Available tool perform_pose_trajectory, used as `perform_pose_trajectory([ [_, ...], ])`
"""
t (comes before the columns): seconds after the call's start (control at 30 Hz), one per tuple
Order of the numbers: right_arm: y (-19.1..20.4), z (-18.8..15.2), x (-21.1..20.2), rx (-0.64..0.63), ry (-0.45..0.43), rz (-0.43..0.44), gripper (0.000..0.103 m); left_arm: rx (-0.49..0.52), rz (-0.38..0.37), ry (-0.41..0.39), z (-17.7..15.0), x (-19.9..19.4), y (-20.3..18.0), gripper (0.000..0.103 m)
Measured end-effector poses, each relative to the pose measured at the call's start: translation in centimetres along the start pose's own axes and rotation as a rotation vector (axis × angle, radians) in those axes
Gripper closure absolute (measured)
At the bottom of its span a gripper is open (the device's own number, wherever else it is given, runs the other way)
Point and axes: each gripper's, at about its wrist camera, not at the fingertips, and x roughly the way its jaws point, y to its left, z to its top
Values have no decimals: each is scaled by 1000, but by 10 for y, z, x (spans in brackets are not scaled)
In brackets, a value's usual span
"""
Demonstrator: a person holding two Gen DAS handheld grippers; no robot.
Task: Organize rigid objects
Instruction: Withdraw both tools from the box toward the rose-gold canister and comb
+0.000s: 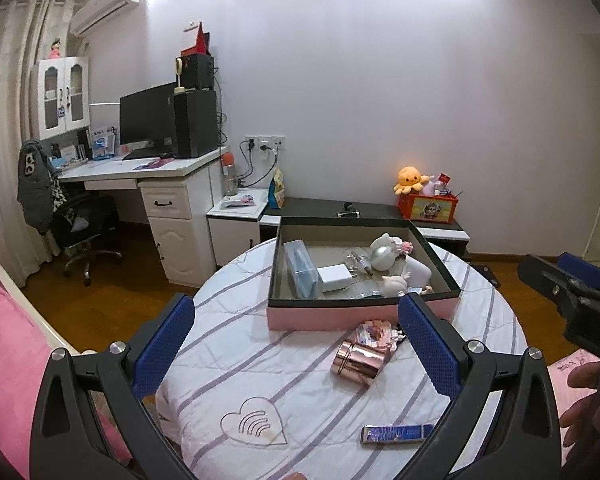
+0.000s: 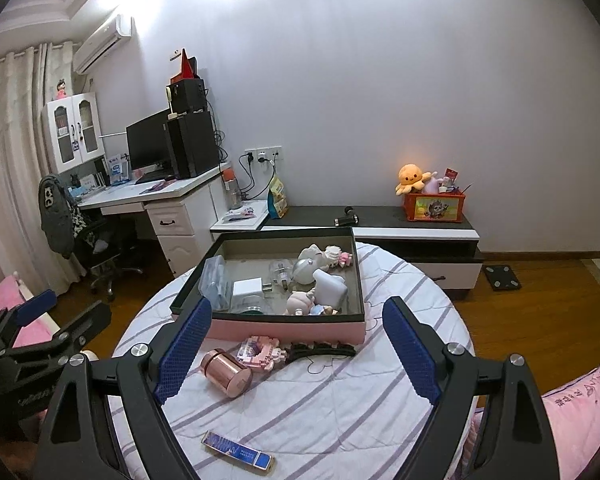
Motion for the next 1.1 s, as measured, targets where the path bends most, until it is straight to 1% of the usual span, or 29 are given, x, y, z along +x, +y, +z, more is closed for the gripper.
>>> perform_pose_trajectory([
  [0.17,2,-1,-12,-1,-14,-3,14,-23,6,-10,0,-10,8,0],
  [0.33,1,-2,-15,2,-10,-8,14,-28,4,-10,-3,-12,9,0],
  [0.83,5,-1,-16,-5,-6,-4,14,-30,5,-7,-4,-14,9,0],
  [0.93,4,-1,-16,-5,-4,-9,14,-30,5,-3,-5,-13,9,0],
  [1.1,-1,-3,-9,5,12,-22,14,-25,-4,33,-8,-3,4,0],
])
